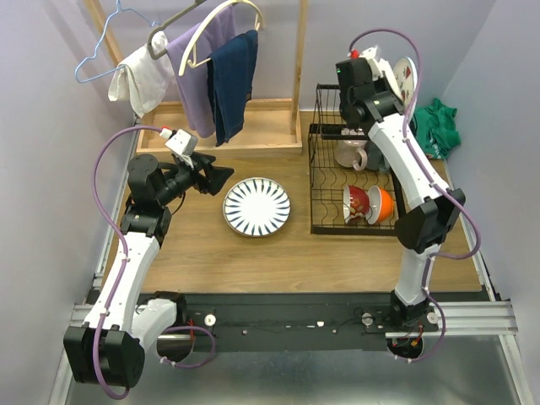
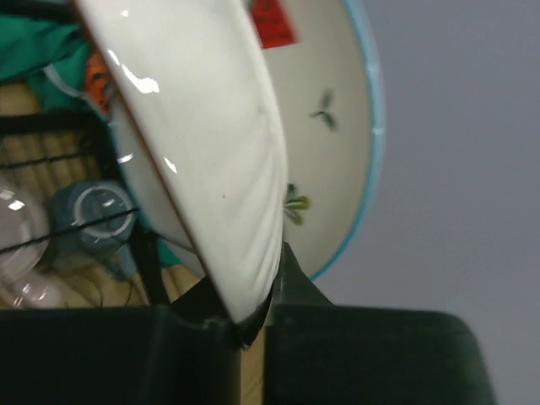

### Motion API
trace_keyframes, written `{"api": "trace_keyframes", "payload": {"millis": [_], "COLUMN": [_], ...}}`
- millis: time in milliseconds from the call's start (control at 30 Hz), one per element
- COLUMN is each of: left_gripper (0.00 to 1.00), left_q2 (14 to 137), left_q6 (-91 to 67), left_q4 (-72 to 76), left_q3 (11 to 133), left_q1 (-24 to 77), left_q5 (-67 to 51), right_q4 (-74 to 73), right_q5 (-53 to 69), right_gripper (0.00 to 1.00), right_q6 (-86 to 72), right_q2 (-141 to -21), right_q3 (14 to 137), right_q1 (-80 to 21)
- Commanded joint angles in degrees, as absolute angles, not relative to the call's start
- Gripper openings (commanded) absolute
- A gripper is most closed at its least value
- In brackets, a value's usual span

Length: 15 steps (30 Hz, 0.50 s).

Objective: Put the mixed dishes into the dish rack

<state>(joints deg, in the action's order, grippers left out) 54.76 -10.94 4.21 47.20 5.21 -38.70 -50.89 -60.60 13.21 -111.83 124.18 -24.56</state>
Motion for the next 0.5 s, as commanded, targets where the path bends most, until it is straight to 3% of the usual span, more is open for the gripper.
{"api": "trace_keyframes", "payload": {"millis": [0, 467], "left_gripper": [0.77, 0.77], "left_q2": [54.1, 54.4], "left_q6": [-11.9, -12.9], "left_q4": [6.3, 7.0], "left_q3": [47.3, 47.5], "left_q1": [5.3, 5.3], "left_q5": [-40.3, -40.4], "right_q4": [-44.8, -37.8], "right_q5": [-60.6, -65.9], "right_gripper": [0.01, 0.01], "right_q6": [15.1, 18.4], "right_q2": [-109.3, -110.8], "right_q3": [125.6, 131.6], "right_q1": [-25.3, -26.5]}}
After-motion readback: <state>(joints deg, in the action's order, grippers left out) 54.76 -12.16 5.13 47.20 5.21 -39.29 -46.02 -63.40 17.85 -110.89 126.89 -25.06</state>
